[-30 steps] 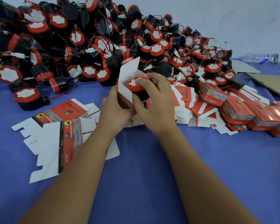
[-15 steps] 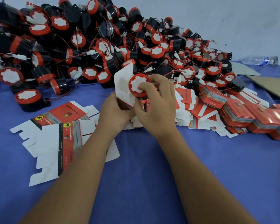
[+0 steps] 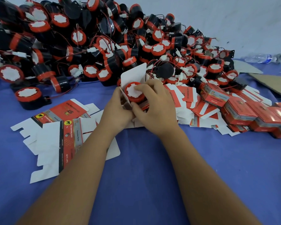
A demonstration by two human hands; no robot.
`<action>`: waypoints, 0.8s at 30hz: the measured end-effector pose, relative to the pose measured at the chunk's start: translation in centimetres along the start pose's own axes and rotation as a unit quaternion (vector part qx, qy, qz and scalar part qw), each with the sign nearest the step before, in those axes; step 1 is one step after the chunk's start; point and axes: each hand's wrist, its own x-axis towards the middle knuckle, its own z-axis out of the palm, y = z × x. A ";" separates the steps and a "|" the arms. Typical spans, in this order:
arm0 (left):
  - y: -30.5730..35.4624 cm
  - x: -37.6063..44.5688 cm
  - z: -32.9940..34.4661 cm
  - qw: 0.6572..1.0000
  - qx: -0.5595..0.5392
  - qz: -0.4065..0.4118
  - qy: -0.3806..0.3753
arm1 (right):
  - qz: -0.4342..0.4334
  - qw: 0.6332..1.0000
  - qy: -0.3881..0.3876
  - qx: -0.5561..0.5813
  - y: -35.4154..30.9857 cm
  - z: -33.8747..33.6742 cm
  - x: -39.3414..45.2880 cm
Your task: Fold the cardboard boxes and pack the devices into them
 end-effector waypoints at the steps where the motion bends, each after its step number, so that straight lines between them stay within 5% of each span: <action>1: 0.0 0.0 0.0 1.000 0.000 -0.002 0.001 | 0.001 1.000 -0.007 -0.017 0.2 0.1 0.0; 8: 0.2 0.0 0.2 1.000 0.000 -0.018 0.007 | -0.009 0.999 -0.011 -0.045 0.8 0.6 -0.2; 12: 0.9 -0.1 -0.1 0.988 -0.137 -0.052 0.041 | -0.006 0.993 0.113 0.029 0.4 0.5 0.1; 15: 1.4 -0.1 -0.2 0.982 -0.160 -0.078 0.066 | 0.080 0.971 0.183 0.132 0.0 0.1 0.6; 20: 0.7 0.1 0.7 0.997 -0.056 -0.054 0.030 | 0.330 0.856 0.138 0.373 0.2 -0.6 1.5; 24: 0.6 0.2 0.8 0.996 -0.070 -0.056 0.021 | 0.412 0.771 0.045 0.484 1.5 -1.0 2.2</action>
